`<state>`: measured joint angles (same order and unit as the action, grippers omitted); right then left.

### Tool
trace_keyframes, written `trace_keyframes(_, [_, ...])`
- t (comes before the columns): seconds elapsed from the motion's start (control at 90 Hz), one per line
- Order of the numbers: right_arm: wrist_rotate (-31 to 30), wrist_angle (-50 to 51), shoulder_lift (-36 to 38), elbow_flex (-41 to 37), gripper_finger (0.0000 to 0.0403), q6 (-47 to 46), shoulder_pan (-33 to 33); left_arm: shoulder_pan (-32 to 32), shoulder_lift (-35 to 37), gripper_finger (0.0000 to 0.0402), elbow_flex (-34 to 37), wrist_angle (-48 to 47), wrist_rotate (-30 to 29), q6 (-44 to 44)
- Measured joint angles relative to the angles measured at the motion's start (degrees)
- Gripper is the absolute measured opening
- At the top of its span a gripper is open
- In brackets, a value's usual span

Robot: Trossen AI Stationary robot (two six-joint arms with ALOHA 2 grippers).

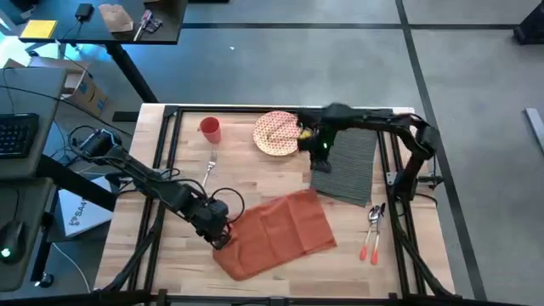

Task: Set table place
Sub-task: Fold the orange table napkin

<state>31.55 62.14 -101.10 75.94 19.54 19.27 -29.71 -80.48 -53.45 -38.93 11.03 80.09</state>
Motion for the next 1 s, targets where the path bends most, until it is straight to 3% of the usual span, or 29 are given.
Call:
trace_keyframes(0.211, [-9.1,-22.2,-0.6,-12.8,0.0,-17.8,-11.9,-0.2,1.8,0.0,0.0,-0.2,4.2,1.3])
trace_keyframes(0.311, [-17.2,-30.0,-2.5,-14.4,0.0,-25.1,-14.6,-0.3,2.2,0.0,0.0,-0.3,4.2,0.7])
trace_keyframes(0.389, [-19.3,-33.8,-5.1,-12.8,0.0,-27.1,-14.0,-0.3,2.2,0.0,0.0,-1.4,4.7,-0.7])
trace_keyframes(0.567, [-21.9,-27.8,-13.9,-3.3,0.0,-24.2,-9.9,-0.8,2.2,0.0,0.0,-1.7,4.7,0.2])
trace_keyframes(0.656, [-31.0,-28.9,-15.2,2.4,0.0,-21.8,-9.6,-1.2,2.2,0.0,0.0,-1.3,3.7,1.5])
trace_keyframes(0.722, [-33.3,-27.2,-14.1,6.6,0.0,-22.4,-9.3,-1.8,2.1,0.0,0.0,-1.4,3.4,1.8])
trace_keyframes(0.9, [-25.0,-14.3,-12.0,10.1,0.0,-36.4,-14.7,-3.0,1.9,0.0,0.2,-2.0,2.1,1.8])
trace_keyframes(1.0, [-25.7,-10.4,-12.1,6.7,0.0,-42.8,-19.0,-3.6,1.9,0.0,0.2,-1.7,0.7,1.8])
